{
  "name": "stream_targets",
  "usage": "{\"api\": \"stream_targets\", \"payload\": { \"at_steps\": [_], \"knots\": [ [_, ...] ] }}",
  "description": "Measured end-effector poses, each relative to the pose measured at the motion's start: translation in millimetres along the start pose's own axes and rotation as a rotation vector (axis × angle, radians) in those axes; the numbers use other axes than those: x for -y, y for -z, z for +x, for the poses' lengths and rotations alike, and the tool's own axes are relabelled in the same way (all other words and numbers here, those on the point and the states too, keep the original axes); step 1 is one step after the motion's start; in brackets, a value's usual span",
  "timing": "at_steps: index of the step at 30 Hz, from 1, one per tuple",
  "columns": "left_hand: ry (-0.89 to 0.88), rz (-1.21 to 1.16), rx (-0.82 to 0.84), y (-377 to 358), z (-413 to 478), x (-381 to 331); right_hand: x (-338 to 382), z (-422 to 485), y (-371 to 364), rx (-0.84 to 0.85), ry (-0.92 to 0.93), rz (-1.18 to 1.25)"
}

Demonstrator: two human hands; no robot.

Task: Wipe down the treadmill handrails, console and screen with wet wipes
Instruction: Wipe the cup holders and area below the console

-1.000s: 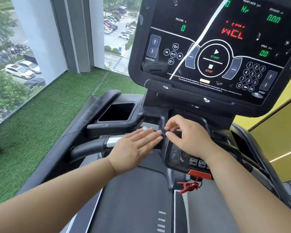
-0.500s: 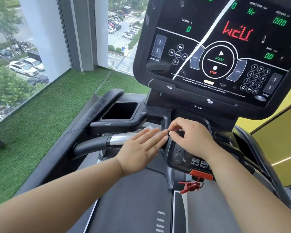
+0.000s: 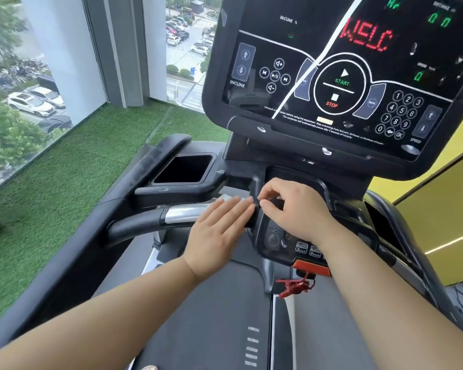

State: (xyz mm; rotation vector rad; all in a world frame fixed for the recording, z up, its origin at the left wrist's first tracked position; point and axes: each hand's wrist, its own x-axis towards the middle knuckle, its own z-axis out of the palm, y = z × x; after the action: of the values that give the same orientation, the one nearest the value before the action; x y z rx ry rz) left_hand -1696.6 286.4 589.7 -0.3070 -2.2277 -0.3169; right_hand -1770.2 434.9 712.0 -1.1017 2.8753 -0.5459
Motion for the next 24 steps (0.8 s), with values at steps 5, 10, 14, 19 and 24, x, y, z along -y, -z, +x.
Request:
{"api": "stream_targets", "payload": {
  "at_steps": [5,10,14,19,24],
  "knots": [
    [-0.272,0.223,0.113,9.6,-30.2,39.0,-1.2,-0.2,0.8,0.015,0.017,-0.015],
    [-0.363,0.257,0.139,2.9,-17.3,25.5,-1.9,-1.0,-0.5,-0.004,0.062,-0.04],
    [-0.405,0.323,0.203,9.6,-28.4,35.6,-2.9,-2.1,0.2,-0.012,0.078,-0.04],
    [-0.294,0.313,0.218,17.0,-28.7,32.3,-2.2,-2.5,-1.0,-0.038,0.127,-0.066],
    [-0.016,0.106,0.231,15.0,4.7,1.4,-2.7,-2.6,-0.9,-0.053,0.156,-0.071]
  ]
}}
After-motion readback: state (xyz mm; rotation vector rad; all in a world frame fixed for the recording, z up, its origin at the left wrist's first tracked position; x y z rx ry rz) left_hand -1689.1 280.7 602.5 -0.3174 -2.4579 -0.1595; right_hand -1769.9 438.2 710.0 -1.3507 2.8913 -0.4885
